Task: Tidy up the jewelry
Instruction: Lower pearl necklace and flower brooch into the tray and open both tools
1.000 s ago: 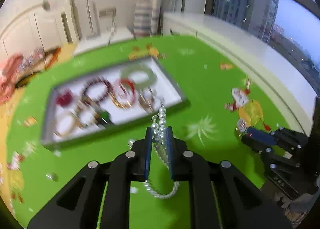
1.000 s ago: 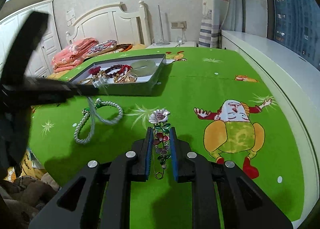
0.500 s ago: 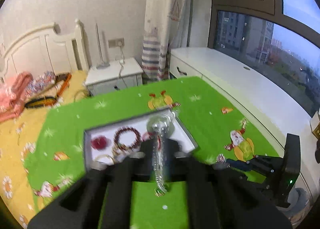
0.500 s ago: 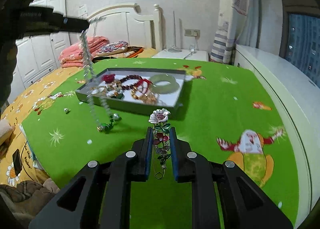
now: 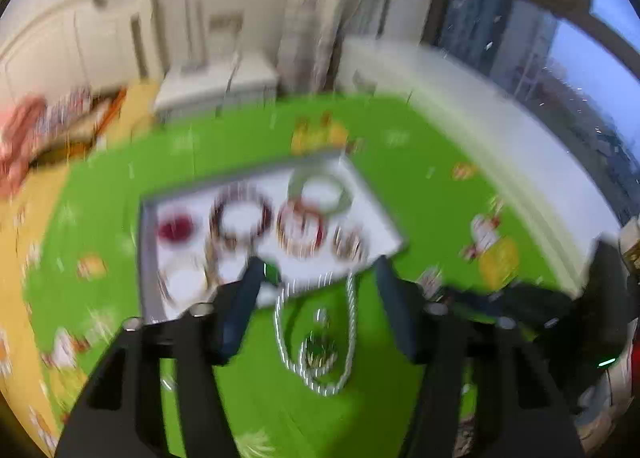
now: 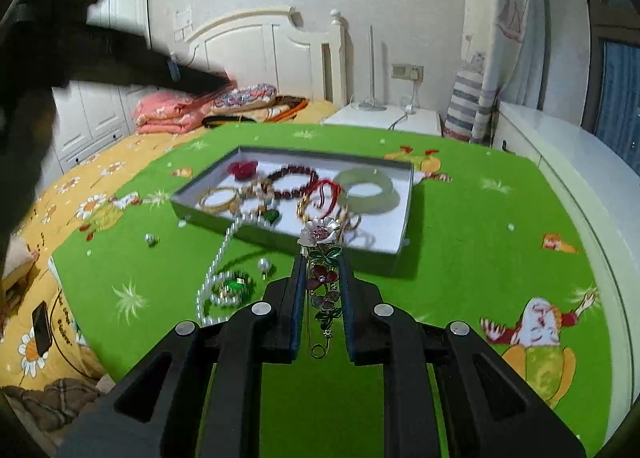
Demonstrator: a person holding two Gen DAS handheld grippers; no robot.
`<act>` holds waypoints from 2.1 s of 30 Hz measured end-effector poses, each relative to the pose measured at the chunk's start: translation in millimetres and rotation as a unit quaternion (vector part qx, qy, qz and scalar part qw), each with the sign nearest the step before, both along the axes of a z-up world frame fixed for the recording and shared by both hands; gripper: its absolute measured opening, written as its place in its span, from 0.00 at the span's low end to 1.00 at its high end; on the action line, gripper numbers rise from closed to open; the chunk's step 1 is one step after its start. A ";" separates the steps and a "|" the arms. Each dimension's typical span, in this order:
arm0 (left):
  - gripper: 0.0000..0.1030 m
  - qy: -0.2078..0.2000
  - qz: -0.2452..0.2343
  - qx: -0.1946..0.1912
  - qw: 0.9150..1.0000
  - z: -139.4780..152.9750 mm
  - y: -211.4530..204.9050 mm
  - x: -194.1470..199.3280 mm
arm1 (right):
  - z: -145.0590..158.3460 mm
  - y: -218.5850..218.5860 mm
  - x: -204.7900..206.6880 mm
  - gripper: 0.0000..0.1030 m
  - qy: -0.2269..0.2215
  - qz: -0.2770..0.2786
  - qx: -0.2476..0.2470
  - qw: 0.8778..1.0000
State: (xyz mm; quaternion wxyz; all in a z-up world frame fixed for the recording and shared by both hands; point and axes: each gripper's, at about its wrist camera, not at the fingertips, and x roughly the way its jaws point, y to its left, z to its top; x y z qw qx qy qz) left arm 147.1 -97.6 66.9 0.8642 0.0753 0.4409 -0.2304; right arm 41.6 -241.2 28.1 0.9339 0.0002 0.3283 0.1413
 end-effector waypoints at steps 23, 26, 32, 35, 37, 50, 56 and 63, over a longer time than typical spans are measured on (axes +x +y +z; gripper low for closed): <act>0.13 -0.011 -0.022 -0.010 1.000 -16.9 -28.1 -4.7 | -10.3 -23.8 -12.7 0.17 0.014 -0.026 0.014 0.999; 0.13 -0.044 -0.040 -0.025 0.998 43.6 -22.9 -7.2 | -1.6 -20.2 -12.4 0.17 0.003 -0.022 0.011 1.000; 0.13 -0.106 -0.043 -0.028 0.993 126.1 -18.4 -9.6 | 18.8 -7.3 -6.9 0.17 -0.018 -0.004 -0.005 1.000; 0.13 -0.128 -0.038 -0.017 0.991 147.1 -18.3 -6.4 | 25.1 -0.2 3.2 0.17 -0.021 0.006 -0.014 1.000; 0.13 -0.137 -0.033 -0.007 0.990 156.7 -17.6 -0.2 | 27.0 2.0 12.1 0.17 -0.020 0.009 -0.014 1.000; 0.13 -0.112 0.006 0.003 0.994 128.2 -8.5 70.2 | 4.0 4.7 87.8 0.17 0.035 -0.016 -0.013 0.999; 0.13 -0.085 0.009 0.014 0.996 84.6 0.1 83.5 | -19.8 7.0 119.1 0.17 0.078 -0.041 -0.031 0.996; 0.13 -0.017 0.048 0.078 0.996 -11.9 26.6 124.0 | -43.9 11.0 132.4 0.18 0.103 -0.052 -0.057 0.992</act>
